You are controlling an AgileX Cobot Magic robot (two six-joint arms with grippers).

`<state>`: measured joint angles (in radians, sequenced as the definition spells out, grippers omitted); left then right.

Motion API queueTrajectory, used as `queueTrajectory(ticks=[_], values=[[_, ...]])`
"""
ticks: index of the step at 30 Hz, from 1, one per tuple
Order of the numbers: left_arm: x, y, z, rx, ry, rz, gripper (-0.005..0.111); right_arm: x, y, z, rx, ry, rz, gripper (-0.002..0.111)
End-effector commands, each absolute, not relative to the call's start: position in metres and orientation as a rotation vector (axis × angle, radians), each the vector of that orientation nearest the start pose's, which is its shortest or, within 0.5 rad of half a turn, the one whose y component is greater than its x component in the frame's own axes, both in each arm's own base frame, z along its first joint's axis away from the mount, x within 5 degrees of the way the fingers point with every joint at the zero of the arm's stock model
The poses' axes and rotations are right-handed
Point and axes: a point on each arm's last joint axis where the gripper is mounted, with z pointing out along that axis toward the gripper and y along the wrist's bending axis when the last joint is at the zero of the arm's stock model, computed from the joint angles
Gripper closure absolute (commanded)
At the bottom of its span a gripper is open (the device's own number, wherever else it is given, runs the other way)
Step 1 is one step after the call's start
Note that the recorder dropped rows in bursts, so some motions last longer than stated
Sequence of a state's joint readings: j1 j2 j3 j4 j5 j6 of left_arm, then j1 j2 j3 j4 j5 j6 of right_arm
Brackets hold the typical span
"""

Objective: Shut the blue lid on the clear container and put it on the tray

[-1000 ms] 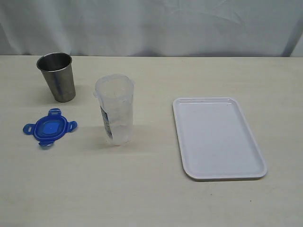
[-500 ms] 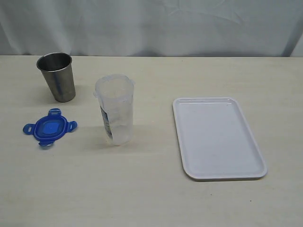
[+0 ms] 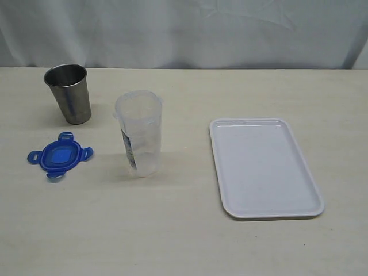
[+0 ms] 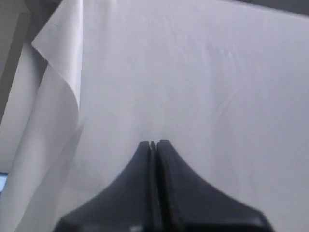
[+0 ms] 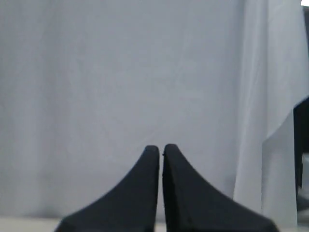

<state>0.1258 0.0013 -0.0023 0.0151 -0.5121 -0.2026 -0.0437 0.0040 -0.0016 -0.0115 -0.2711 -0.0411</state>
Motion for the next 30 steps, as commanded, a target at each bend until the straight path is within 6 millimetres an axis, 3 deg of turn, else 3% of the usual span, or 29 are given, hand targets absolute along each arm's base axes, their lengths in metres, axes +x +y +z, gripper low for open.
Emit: queueTrajectory(ticks=[1, 4, 6, 10, 13, 24, 30], values=[[0.038, 0.004, 0.265, -0.162, 0.874, -0.128, 0.106, 0.04, -0.001, 0.257, 0.021, 0.964, -0.034, 0.104], [0.048, 0.005, 0.272, -0.189, 0.916, -0.167, 0.094, 0.036, -0.001, 0.263, 0.082, 0.874, 0.101, 0.104], [0.056, 0.004, 0.277, -0.178, 0.948, -0.181, 0.077, 0.035, -0.001, 0.264, 0.101, 0.871, 0.144, 0.104], [0.074, -0.004, 0.285, -0.034, 0.989, -0.148, 0.031, 0.036, -0.001, 0.263, 0.103, 0.886, 0.143, 0.104], [0.089, -0.007, 0.281, 0.034, 1.052, -0.144, 0.014, 0.036, -0.001, 0.263, 0.104, 0.886, 0.145, 0.104], [0.161, -0.002, 0.231, 0.101, 1.313, -0.085, 0.012, 0.047, 0.006, 0.26, 0.029, 0.963, 0.184, 0.104], [0.201, 0.003, 0.18, 0.093, 1.577, -0.104, 0.012, 0.064, 0.006, 0.255, 0.043, 1.069, 0.193, 0.104]])
